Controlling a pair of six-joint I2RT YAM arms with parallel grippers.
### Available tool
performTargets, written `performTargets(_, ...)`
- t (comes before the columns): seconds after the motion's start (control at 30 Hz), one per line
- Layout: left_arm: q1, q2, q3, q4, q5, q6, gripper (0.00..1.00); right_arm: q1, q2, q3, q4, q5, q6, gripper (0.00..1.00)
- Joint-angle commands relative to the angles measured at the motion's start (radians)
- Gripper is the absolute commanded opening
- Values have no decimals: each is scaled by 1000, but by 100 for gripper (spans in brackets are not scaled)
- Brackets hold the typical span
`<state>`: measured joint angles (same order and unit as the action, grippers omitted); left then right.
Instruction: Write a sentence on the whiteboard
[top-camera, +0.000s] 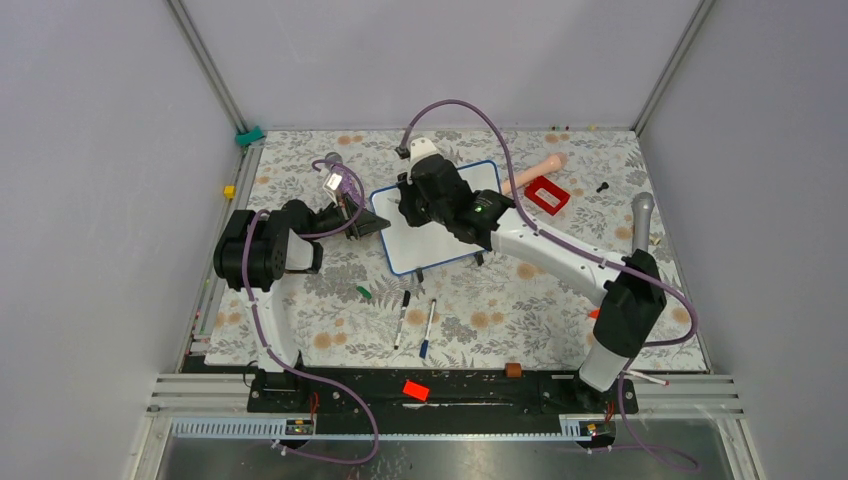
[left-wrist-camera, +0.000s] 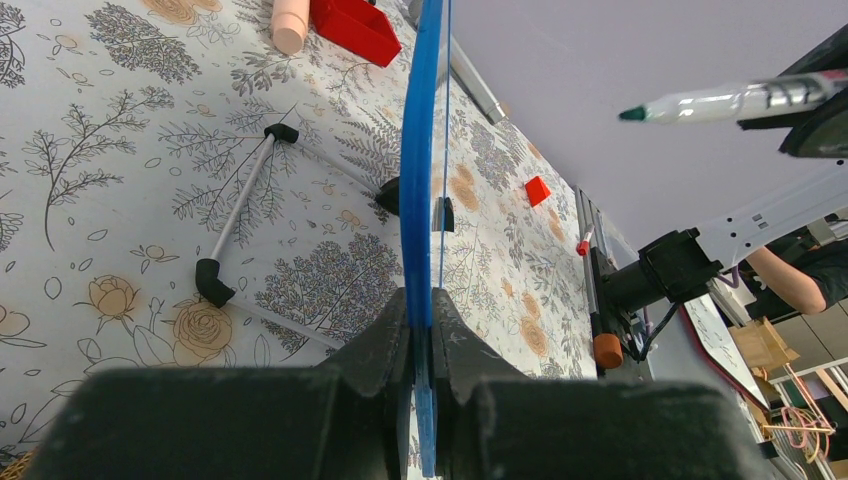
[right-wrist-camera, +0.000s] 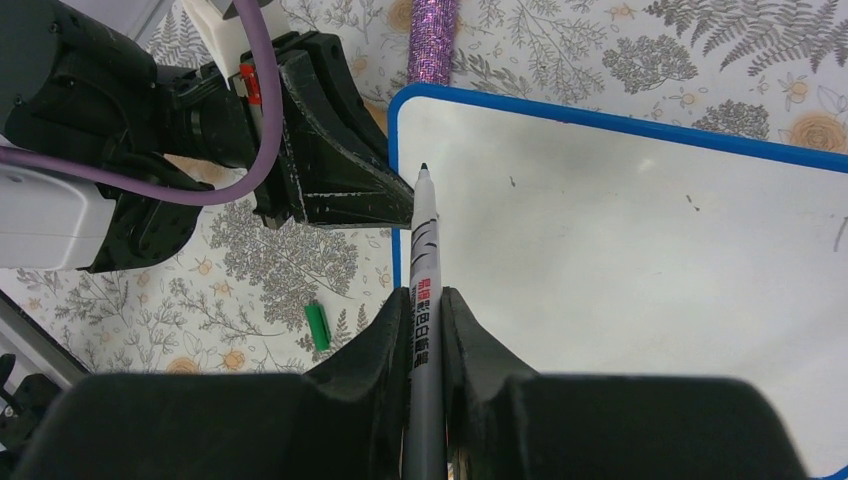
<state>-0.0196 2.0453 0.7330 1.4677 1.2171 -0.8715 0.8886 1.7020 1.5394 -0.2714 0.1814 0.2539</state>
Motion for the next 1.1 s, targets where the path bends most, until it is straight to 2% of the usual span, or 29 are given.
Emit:
performTargets(0.0,0,46,-3,2,60,88,0,9,31,35,53,-23,-23,0)
performTargets(0.43,-5,1,-20,1,67,129,0,9,87,105,30,12,-54,0)
performTargets(1.07,-14,0,-3,2,81,101,0,9,147,181,-37,26,-52,0)
